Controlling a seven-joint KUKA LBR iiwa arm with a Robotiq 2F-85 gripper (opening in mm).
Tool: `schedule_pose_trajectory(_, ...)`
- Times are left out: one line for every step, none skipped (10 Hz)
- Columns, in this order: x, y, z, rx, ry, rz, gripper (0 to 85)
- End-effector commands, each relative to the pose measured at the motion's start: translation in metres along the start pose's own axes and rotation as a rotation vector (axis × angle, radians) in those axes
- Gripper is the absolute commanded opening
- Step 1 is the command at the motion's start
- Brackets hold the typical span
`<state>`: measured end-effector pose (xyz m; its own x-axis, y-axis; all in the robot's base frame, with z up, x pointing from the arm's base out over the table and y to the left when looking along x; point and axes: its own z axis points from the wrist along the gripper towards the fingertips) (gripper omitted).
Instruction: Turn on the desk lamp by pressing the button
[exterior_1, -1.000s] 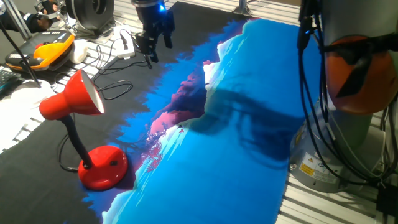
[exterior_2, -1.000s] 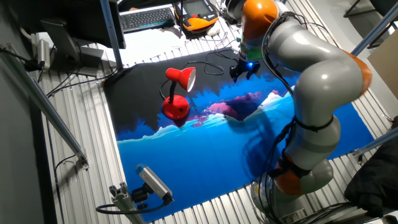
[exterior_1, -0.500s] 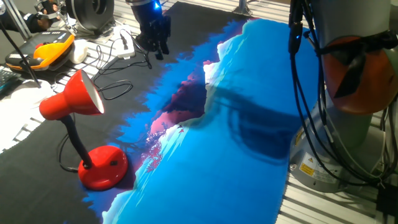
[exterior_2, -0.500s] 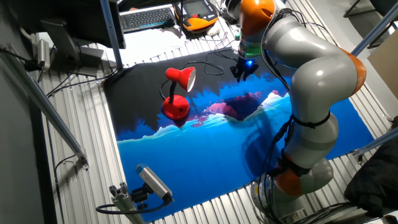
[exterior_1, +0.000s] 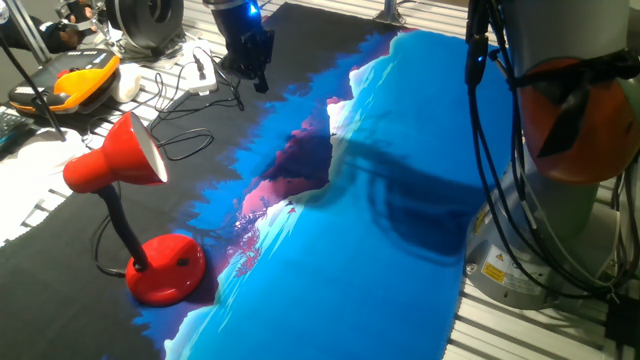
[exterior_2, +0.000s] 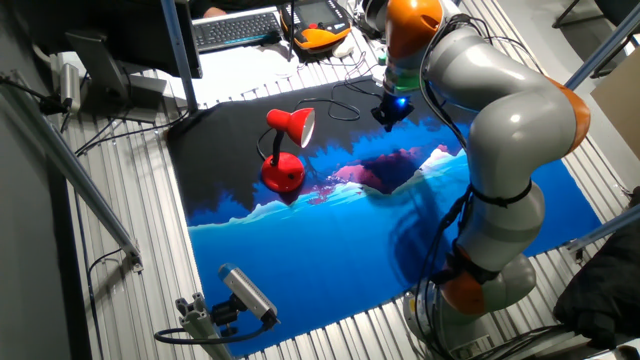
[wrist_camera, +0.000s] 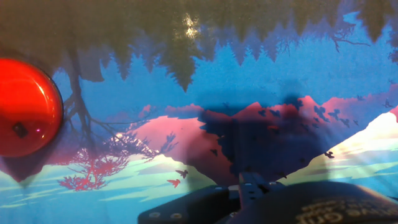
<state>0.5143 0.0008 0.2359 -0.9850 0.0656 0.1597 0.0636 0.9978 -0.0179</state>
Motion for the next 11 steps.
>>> schedule_pose_trajectory(0.0,0.0,-0.0001,0.001,0.002,-0.004,0.0)
schedule_pose_trajectory(0.0001,0.0,0.0,0.001,0.002,-0.006,0.0)
schedule_pose_trajectory(0.0,0.0,-0.0001,0.001,0.002,-0.007,0.0)
schedule_pose_trajectory(-0.0001,0.0,-0.0001,0.003,0.003,-0.015,0.0)
schedule_pose_trajectory(0.0001,0.0001,0.0,0.005,0.003,-0.027,0.0)
schedule_pose_trajectory(0.0001,0.0001,0.0,0.007,0.004,-0.044,0.0)
schedule_pose_trajectory(0.0001,0.0001,0.0,0.009,0.005,-0.056,0.0)
schedule_pose_trajectory(0.0001,0.0001,0.0,0.008,0.005,-0.056,0.0)
schedule_pose_trajectory(0.0001,0.0001,0.0,-0.032,-0.013,-0.018,0.0)
schedule_pose_trajectory(0.0001,0.0001,0.0,-0.105,0.009,0.017,0.0)
schedule_pose_trajectory(0.0001,0.0001,0.0,-0.148,0.004,0.032,0.0)
